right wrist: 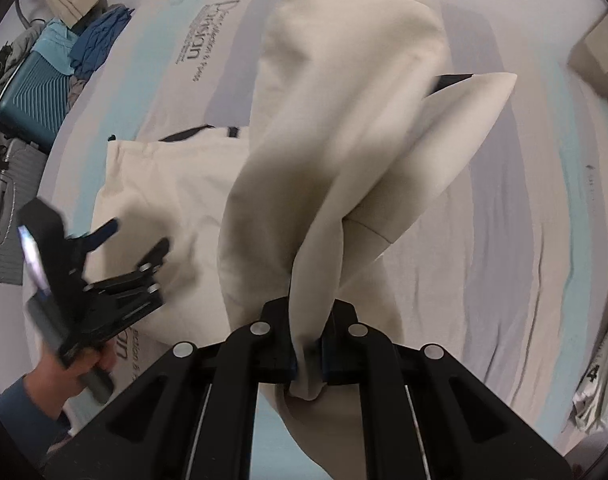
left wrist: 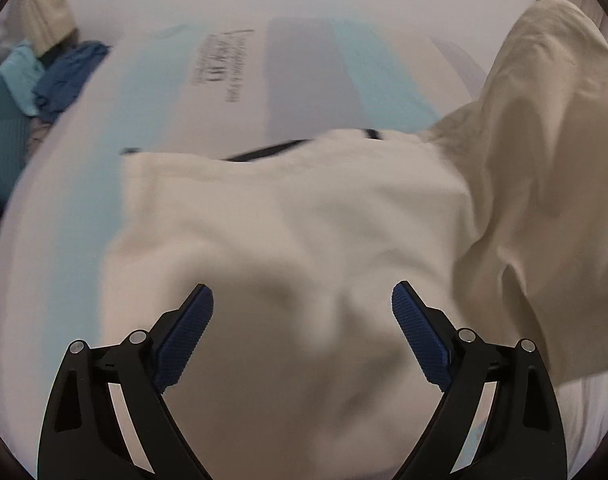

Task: Fold large clothes

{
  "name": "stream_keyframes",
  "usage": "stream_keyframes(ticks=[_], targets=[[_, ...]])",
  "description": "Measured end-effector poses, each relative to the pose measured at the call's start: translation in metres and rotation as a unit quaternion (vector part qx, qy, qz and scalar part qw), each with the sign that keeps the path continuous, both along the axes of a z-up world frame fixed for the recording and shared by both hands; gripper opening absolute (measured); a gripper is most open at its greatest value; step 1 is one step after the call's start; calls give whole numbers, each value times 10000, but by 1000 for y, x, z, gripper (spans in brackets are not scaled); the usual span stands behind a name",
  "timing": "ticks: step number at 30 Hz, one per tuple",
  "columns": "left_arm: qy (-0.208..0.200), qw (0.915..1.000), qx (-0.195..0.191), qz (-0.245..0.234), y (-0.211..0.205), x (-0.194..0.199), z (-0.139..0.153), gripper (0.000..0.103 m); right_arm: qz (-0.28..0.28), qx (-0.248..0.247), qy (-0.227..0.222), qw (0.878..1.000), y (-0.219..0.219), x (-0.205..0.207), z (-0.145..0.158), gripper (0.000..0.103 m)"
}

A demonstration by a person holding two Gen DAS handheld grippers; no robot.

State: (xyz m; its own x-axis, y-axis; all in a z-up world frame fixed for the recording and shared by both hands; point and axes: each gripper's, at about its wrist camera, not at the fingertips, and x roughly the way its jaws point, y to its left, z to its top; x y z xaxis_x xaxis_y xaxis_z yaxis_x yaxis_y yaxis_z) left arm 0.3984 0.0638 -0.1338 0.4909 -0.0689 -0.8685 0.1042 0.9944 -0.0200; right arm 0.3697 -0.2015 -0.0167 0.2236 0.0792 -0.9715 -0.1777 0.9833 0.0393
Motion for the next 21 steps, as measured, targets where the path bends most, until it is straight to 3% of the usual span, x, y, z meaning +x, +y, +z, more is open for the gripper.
stream_keyframes(ticks=[10, 21], targets=[[24, 9998, 140, 171, 94, -40, 21, 89, 141, -619, -425, 9971, 129, -23, -23, 7], [-32, 9997, -38, 237, 164, -46, 24, 89, 251, -1291, -602, 9895, 207, -28, -59, 7]])
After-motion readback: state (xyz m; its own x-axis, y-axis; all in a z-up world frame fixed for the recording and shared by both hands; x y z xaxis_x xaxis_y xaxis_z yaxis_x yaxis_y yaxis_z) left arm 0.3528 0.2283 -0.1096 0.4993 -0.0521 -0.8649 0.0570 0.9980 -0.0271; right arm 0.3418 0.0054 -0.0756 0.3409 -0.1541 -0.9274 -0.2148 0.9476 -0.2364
